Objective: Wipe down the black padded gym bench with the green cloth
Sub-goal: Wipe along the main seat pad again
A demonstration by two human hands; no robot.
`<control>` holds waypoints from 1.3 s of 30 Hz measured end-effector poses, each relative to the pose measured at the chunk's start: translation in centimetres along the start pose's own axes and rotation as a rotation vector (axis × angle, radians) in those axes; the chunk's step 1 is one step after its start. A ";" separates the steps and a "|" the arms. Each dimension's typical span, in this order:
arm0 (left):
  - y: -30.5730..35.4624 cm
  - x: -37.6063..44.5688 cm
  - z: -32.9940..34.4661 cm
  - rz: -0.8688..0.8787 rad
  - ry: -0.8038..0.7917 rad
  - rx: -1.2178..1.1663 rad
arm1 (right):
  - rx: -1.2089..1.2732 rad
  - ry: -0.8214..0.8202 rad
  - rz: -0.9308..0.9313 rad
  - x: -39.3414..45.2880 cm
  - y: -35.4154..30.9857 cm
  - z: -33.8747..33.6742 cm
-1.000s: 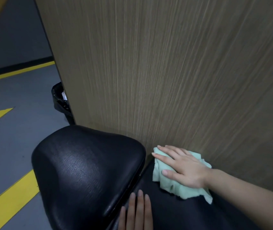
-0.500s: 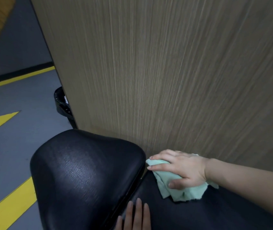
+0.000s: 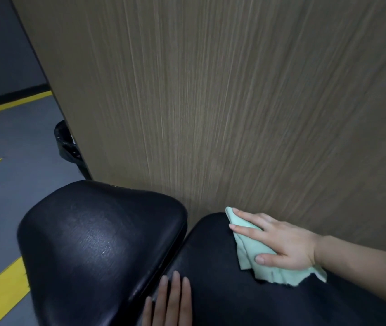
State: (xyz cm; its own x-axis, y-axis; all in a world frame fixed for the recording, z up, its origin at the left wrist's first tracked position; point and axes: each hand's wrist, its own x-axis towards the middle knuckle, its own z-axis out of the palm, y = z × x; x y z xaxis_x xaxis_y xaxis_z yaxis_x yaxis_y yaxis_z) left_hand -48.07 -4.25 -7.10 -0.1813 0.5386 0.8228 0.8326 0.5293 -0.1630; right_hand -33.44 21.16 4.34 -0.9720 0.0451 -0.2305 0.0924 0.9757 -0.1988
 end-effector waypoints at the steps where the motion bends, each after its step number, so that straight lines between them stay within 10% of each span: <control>1: 0.1 0.0 -0.2 -0.006 -0.001 0.007 | 0.000 -0.006 0.001 -0.2 0.0 -0.1; 20: -0.3 0.4 -0.5 0.050 -0.052 0.028 | -0.027 0.011 0.118 2.5 -1.5 -0.2; 39: 10.2 10.6 -1.5 -0.024 -0.732 -0.579 | 0.063 0.092 0.568 -4.2 -3.5 2.1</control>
State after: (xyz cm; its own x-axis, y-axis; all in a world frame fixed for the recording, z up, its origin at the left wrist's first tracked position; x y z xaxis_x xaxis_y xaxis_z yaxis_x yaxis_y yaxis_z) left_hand -40.73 5.88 0.77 -0.3224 0.9150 0.2428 0.9199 0.2423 0.3084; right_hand -29.25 17.09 4.02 -0.7809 0.5791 -0.2344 0.6149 0.7787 -0.1248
